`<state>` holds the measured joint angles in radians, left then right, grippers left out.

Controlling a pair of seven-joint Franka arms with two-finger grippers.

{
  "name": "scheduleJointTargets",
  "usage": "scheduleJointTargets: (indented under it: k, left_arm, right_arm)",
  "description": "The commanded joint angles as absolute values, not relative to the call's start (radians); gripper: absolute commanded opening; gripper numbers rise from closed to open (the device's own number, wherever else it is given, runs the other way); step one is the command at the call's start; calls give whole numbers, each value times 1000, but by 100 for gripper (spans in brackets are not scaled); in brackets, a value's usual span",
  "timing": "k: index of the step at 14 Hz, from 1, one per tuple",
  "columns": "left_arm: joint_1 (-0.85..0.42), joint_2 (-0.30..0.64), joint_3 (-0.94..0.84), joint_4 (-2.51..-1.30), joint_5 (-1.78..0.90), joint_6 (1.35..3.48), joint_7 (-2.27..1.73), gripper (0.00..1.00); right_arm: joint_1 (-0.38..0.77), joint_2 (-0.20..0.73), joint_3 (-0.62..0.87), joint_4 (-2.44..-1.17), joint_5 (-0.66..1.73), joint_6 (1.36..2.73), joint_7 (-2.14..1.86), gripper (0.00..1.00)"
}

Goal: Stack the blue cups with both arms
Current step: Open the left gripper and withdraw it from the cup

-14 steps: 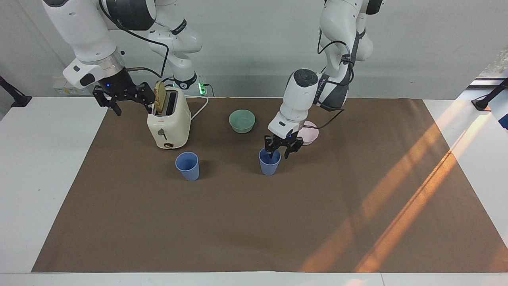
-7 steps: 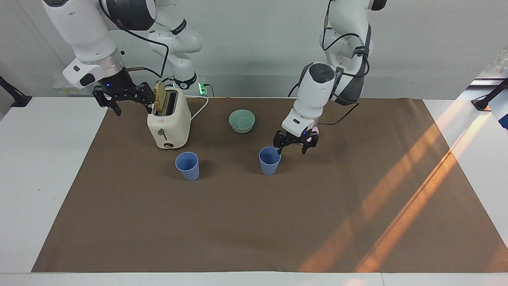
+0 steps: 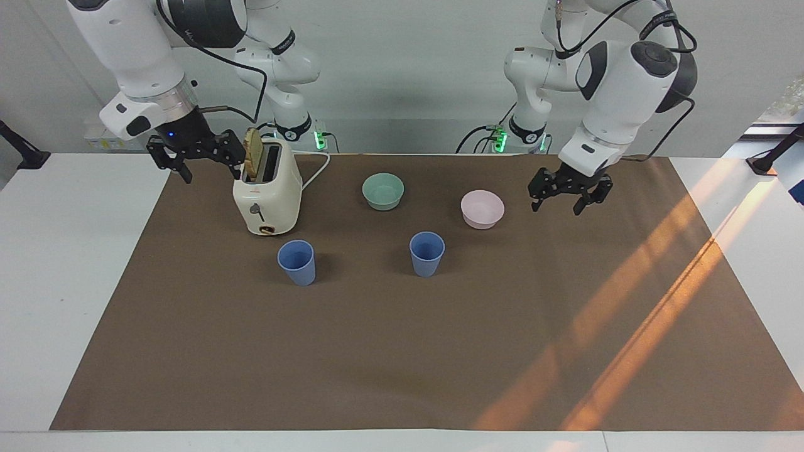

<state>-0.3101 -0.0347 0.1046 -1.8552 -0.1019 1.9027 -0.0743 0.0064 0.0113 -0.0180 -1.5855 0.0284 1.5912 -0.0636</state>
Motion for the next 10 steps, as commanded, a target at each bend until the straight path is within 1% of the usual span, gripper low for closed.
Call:
scheduleJointTargets:
  k: [1,4,6,8,10]
  left_arm:
    - [-230,-25,91,-1763,-69,1813,-5,100]
    - [-115,-14,92,-1657,-69,1709,138,100]
    - [-68,6,92,-1596,-66,1640,175,100]
    - [-60,34,94,-1536,-66,1600,193,100]
    - [-57,40,92,-1510,-22,1563,193,100]
  right_arm:
    - [-6,-5,-12,-1603,37,1598,-54,100]
    - [-5,-14,-11,-1623,37,1601,-57,100]
    - [-5,-32,-11,-1682,41,1666,-57,100]
    - [6,-32,-11,-1736,44,1710,-54,100]
    - [9,-26,-9,-1775,46,1779,-46,100]
